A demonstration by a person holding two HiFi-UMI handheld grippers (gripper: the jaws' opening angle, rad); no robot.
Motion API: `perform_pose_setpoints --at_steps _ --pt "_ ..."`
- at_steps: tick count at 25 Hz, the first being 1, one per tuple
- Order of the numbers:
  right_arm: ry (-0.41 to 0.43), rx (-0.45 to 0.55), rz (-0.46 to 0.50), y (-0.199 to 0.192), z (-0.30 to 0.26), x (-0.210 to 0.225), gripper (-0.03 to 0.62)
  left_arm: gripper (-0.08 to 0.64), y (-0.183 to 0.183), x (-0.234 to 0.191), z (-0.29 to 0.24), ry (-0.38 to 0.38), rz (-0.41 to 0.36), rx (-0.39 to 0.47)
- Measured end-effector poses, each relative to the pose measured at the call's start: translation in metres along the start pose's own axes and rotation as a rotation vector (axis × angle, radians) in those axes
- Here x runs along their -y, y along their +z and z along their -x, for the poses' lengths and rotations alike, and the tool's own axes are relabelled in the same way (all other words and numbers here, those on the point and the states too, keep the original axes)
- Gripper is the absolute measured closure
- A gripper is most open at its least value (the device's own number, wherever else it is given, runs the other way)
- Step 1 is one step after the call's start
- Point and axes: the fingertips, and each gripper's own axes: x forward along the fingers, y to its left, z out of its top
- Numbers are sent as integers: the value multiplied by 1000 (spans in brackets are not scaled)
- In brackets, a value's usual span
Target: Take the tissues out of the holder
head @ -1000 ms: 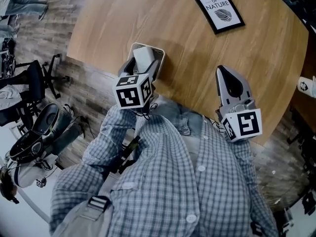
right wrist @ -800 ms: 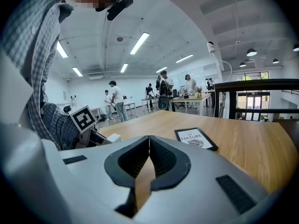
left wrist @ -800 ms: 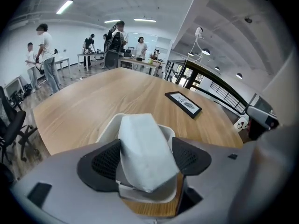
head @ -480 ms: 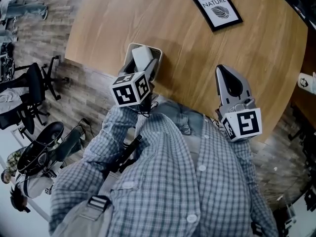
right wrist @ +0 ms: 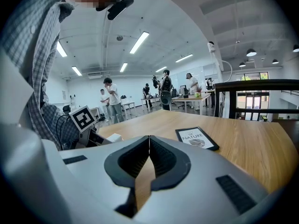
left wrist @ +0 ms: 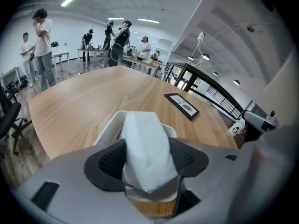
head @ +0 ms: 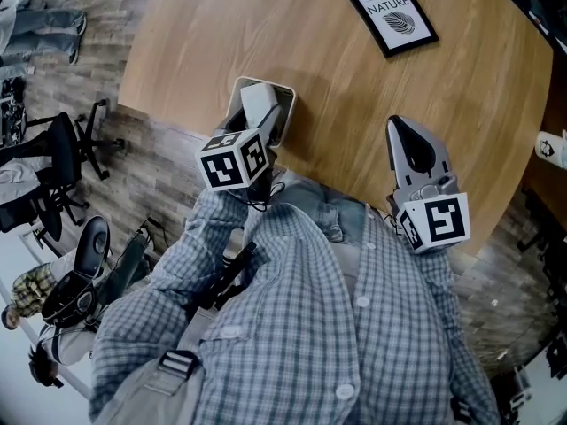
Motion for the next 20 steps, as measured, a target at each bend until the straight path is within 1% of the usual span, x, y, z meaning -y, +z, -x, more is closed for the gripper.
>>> perform_pose_setpoints --at_steps 3,12,16,18,20 --pt "2 -2 9 2 -2 -4 581 270 1 0 1 -17 1 7" --pt "-15 5 25 4 -1 -13 581 276 5 -3 9 -70 58 50" --pt "-26 12 28 7 -2 -19 581 276 9 -6 13 -95 84 53" --pt "-25 16 31 9 -3 -24 581 276 12 -7 17 -103 82 58" --pt "-25 21 34 10 -4 -28 581 276 15 -5 21 -115 61 66"
